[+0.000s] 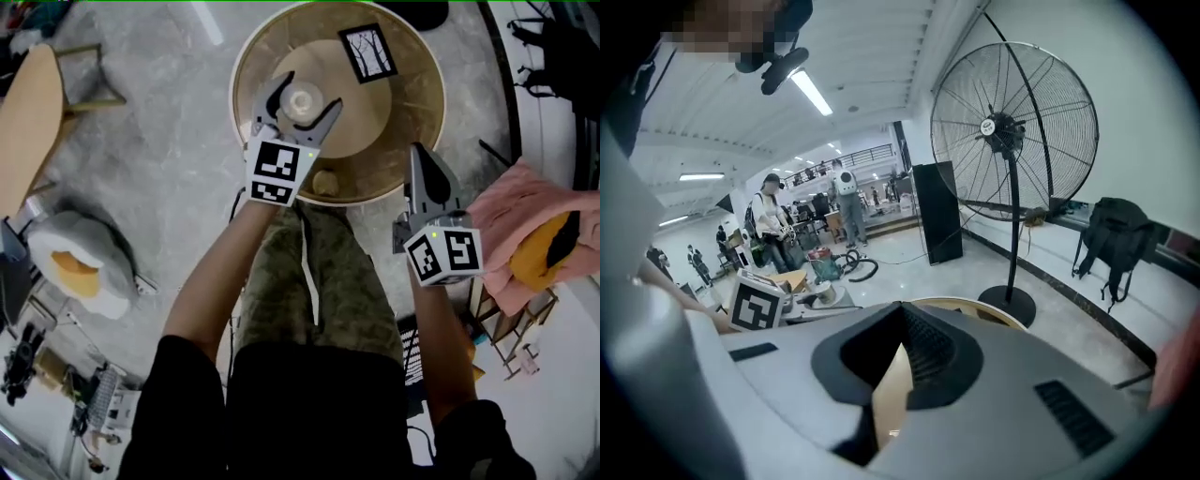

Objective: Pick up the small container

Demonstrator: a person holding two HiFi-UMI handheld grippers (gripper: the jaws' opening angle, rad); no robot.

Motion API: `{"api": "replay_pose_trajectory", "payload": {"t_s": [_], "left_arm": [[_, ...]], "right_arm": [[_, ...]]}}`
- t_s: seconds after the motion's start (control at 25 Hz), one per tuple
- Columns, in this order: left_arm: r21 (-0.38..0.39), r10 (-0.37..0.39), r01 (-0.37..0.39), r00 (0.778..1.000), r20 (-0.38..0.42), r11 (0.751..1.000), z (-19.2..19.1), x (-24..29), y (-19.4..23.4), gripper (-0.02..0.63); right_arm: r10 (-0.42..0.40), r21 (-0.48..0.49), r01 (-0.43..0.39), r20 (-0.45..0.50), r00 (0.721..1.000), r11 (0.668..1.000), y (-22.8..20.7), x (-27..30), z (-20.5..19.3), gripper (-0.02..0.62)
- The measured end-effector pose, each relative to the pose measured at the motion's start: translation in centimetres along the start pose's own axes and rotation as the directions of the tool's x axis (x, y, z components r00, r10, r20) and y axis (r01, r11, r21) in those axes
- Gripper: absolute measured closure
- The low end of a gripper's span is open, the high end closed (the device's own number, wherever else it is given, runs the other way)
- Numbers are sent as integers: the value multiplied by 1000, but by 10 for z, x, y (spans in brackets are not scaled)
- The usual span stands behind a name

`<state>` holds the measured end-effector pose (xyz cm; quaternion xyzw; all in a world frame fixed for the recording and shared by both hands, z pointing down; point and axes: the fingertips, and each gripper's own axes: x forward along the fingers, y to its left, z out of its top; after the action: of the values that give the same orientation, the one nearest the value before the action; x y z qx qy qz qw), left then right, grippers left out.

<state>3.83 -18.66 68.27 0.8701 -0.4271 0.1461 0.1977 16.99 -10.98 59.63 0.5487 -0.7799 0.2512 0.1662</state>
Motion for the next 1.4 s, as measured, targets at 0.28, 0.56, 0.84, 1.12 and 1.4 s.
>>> {"api": "replay_pose_trajectory", "payload": {"t_s": [0.28,0.56,0.84,1.12,1.4], "left_arm": [[17,1,-1,1000,-17,1000,55,-69,-26,244],[4,34,-34,999,-22,999,103,-144,-45,244],[-46,35,-36,999,-7,998,147,-206,-68,244],[29,-6,6,1000,18,1000,202,-234,-84,244],[59,-2,-3,997,82,998,246,-252,-99,244]], "right_arm": [[-22,15,22,33,999,1000,18,-64,49,578],[-55,49,51,86,995,998,44,-119,102,578],[-41,17,39,133,990,999,81,-172,141,578],[-38,-26,43,188,981,999,101,-201,167,578],[-127,-69,144,214,969,987,73,-220,190,578]]}}
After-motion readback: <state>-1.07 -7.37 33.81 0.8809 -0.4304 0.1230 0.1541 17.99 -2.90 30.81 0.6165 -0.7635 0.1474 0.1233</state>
